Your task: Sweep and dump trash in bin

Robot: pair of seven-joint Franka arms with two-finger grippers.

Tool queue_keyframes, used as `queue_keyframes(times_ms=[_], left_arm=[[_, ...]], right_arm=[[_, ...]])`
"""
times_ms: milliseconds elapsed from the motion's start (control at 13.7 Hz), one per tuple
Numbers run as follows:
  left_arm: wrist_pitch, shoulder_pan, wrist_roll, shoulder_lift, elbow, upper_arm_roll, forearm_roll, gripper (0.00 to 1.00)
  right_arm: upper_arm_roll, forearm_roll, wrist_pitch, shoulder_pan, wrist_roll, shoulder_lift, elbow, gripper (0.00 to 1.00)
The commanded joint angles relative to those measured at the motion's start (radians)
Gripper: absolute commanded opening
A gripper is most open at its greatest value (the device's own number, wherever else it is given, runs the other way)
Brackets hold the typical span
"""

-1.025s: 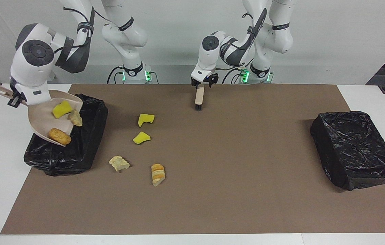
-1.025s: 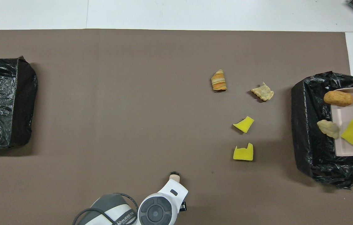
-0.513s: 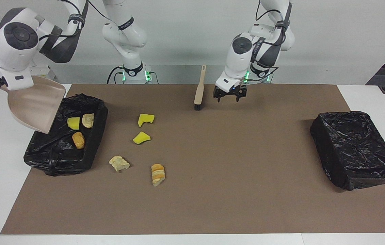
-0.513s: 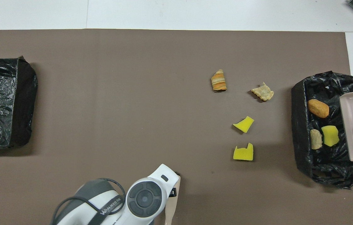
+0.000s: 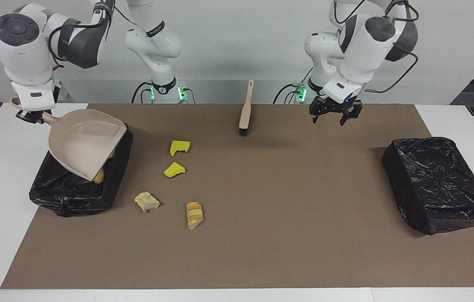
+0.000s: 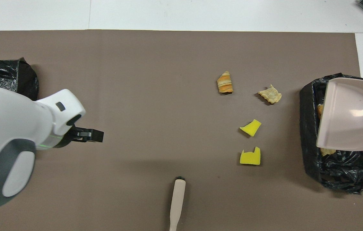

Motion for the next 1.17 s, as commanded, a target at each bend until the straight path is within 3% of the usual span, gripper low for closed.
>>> queue_keyframes(times_ms=[0,366,805,1098], left_arm=[[-0.087,0.072,0.098,0.021,0.130,-0.014,0.051,1.00],[-0.258,0.145,0.180,0.118,0.375,-0.013,0.082,1.00],[-0.266,0.187,0.217,0.106,0.371,-0.011,0.056,1.00],[-0.256,0.188,0.215,0.117,0.379,-0.011,0.044,1.00]], right_arm=[[0.002,0.077,-0.032,0.094,0.262,0.002,-0.010,0.00],[0.002,0.212,-0.008,0.299,0.760,0.059,-0.052,0.00],[0.002,0.368,0.173,0.541,1.342,0.205,-0.035,0.00],[0.002,0.418,0.276,0.686,1.619,0.364,0.046,0.00]])
